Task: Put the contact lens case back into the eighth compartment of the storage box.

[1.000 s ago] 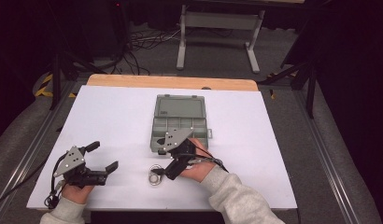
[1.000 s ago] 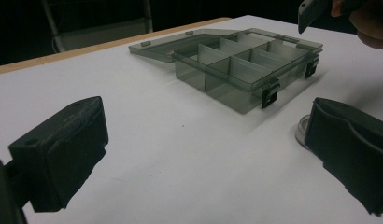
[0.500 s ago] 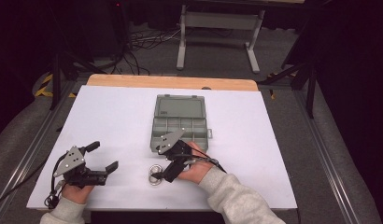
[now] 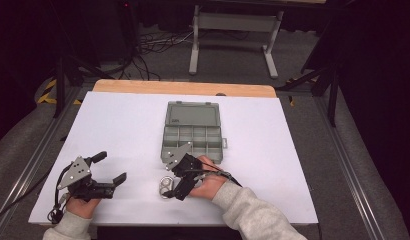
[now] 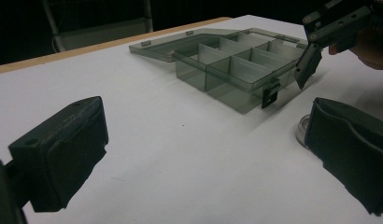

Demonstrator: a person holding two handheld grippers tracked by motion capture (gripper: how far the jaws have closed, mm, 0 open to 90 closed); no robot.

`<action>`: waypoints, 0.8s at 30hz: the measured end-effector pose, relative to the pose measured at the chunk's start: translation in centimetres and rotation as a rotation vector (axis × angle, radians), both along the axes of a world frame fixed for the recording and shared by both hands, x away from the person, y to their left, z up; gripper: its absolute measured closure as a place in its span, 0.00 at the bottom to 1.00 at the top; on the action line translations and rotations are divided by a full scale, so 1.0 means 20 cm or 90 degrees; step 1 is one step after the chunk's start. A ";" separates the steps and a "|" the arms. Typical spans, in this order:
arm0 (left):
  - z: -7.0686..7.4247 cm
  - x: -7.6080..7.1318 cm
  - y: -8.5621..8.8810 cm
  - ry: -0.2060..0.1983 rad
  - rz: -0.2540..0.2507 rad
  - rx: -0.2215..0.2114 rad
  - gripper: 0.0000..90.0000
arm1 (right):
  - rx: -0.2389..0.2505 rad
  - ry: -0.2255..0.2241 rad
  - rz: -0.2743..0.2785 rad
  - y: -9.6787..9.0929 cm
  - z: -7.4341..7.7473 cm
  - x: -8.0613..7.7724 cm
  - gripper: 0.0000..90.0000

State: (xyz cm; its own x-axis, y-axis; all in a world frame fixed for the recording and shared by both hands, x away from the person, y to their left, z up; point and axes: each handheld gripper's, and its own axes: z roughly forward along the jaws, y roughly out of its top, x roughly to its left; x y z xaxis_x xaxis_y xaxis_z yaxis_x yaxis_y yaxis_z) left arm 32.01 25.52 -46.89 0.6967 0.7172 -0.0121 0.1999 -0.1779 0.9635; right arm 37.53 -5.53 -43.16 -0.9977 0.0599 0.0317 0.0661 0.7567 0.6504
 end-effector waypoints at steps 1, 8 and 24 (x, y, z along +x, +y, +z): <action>0.00 0.00 0.00 0.000 0.000 0.000 0.01 | -0.002 0.001 0.001 0.00 0.00 0.00 0.08; 0.00 0.00 0.00 0.000 0.000 -0.003 0.01 | -0.030 0.011 0.009 0.02 -0.04 0.00 0.08; 0.00 0.00 0.00 0.000 0.000 0.001 0.01 | -0.076 0.024 0.014 0.06 -0.09 -0.01 0.13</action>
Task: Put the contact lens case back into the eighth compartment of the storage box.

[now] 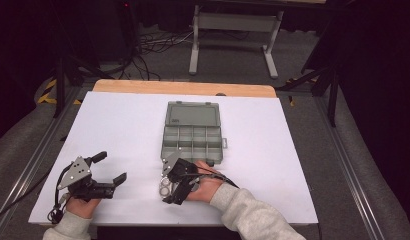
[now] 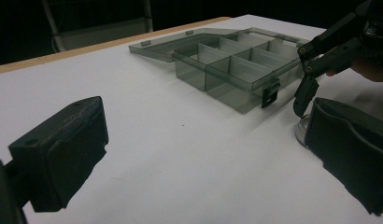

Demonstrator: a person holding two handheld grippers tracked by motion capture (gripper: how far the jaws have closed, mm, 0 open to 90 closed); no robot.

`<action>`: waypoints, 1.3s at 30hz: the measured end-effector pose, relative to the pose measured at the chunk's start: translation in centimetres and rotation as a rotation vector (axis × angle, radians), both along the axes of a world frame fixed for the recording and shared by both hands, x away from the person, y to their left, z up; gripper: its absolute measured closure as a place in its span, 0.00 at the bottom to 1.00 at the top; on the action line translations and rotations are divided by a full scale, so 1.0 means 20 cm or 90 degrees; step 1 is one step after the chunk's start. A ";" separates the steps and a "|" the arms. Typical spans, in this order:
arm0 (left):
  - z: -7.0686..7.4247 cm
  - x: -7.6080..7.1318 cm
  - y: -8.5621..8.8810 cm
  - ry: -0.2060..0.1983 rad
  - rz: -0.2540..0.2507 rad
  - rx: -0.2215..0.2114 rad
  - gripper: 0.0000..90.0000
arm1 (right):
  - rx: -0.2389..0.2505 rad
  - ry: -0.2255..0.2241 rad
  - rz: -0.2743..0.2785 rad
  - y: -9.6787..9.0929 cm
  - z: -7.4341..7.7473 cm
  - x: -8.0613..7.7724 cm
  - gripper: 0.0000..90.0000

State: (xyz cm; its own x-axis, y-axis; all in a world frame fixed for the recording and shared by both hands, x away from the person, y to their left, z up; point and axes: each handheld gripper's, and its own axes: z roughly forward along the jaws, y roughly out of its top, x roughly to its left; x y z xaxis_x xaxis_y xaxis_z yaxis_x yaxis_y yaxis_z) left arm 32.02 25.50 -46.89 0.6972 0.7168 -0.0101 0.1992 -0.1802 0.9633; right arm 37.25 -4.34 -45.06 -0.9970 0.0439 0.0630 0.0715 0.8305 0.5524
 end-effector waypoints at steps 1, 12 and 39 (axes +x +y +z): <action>0.00 0.00 0.00 0.001 0.000 -0.002 0.01 | -0.001 -0.002 0.001 0.00 0.00 0.00 0.13; 0.00 0.00 0.00 0.001 0.000 -0.001 0.01 | -0.023 -0.024 0.001 0.03 -0.03 -0.01 0.22; 0.00 0.00 0.00 -0.001 0.001 -0.005 0.01 | -0.011 -0.071 0.006 0.01 0.02 -0.03 0.29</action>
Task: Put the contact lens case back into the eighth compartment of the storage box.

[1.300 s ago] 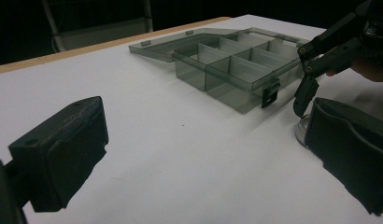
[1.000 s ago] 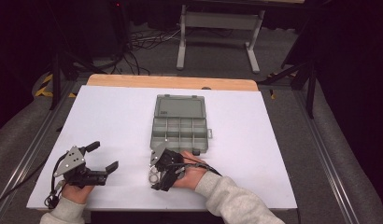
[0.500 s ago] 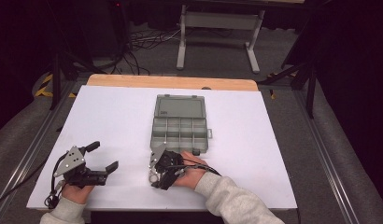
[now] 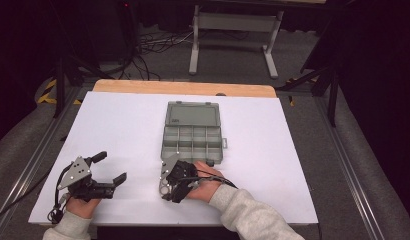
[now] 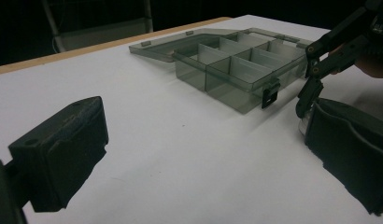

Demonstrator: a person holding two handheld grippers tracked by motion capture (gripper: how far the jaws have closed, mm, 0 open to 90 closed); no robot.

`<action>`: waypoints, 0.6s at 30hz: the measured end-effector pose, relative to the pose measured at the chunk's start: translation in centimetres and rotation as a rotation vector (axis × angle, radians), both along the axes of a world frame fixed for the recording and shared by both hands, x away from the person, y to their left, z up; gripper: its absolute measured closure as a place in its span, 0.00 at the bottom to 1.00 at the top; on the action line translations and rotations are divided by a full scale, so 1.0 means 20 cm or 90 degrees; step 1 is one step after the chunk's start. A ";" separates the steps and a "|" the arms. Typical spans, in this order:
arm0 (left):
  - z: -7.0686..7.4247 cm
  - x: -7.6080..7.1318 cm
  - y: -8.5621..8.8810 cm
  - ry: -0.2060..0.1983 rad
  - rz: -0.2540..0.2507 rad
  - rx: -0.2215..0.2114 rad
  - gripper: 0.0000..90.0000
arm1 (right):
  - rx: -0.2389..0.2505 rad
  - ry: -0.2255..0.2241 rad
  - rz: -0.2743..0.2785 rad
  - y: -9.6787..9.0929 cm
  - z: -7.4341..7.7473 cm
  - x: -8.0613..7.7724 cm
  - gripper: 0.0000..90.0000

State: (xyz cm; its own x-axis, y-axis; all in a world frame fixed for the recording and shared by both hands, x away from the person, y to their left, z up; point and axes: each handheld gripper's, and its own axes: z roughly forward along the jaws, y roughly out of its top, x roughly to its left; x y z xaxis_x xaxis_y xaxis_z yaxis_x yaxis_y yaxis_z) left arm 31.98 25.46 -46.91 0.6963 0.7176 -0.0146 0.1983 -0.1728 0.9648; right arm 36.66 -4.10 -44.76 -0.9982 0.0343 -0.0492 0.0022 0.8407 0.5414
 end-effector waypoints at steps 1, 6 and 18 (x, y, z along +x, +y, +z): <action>0.00 0.00 0.00 0.000 0.000 0.000 0.01 | 0.001 -0.001 -0.003 0.00 0.01 0.00 0.29; 0.00 0.00 0.00 0.000 0.000 0.000 0.01 | 0.013 -0.007 -0.003 -0.02 0.04 0.00 0.29; 0.00 0.00 0.00 0.001 0.002 -0.002 0.01 | 0.053 -0.022 0.007 -0.06 0.12 -0.02 0.29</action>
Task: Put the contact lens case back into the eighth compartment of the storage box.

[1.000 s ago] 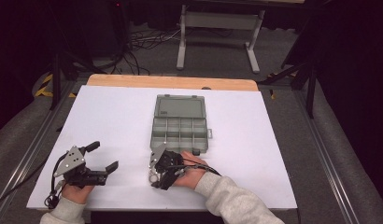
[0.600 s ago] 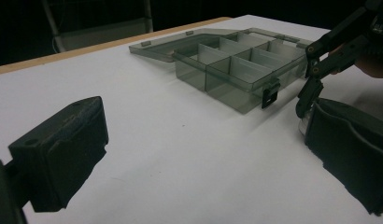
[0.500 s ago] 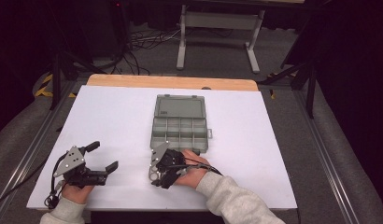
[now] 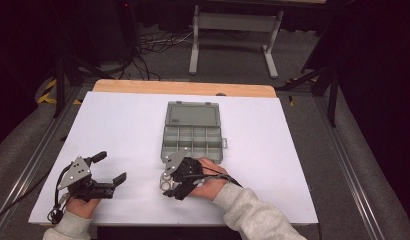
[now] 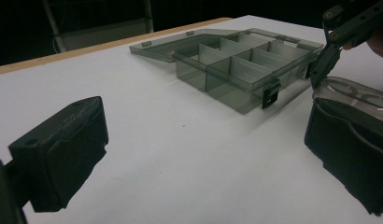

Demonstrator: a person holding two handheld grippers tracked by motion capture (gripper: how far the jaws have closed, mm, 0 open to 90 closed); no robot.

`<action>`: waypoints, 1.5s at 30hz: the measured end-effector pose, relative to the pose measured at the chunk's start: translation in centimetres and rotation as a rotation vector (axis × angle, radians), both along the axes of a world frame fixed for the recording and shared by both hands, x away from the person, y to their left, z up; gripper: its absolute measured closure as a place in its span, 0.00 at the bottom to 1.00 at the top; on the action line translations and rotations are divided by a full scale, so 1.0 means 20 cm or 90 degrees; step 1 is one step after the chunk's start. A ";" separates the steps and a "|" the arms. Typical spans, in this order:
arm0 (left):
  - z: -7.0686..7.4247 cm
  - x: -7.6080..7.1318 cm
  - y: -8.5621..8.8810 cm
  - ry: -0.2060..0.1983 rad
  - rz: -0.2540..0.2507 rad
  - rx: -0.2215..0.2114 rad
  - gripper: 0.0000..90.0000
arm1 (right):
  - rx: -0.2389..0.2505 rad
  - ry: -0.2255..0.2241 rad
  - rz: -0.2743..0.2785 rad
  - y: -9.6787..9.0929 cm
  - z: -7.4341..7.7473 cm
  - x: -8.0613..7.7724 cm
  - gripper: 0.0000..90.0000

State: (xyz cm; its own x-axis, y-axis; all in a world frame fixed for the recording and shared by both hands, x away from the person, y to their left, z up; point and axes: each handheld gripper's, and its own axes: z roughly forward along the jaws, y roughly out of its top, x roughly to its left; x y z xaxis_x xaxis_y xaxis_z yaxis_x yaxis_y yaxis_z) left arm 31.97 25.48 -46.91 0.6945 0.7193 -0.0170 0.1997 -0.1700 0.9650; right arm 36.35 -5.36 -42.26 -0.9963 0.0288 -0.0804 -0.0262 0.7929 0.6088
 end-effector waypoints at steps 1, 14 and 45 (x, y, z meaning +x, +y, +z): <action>0.00 0.00 0.00 0.000 0.000 0.000 0.01 | 0.001 0.000 -0.002 0.00 0.01 0.00 0.29; 0.00 0.00 0.00 0.000 -0.001 0.000 0.01 | 0.040 -0.029 -0.003 -0.05 0.11 0.00 0.29; 0.00 0.00 0.00 0.000 -0.001 0.002 0.01 | 0.064 -0.062 -0.019 -0.16 0.23 0.02 0.29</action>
State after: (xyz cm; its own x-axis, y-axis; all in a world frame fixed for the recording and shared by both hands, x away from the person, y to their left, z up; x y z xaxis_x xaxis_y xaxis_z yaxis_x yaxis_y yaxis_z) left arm 31.97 25.47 -46.91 0.6956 0.7183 -0.0149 0.1995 -0.1732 0.9645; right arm 36.69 -8.63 -37.66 -0.9826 0.0705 -0.1717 -0.0667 0.7292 0.6810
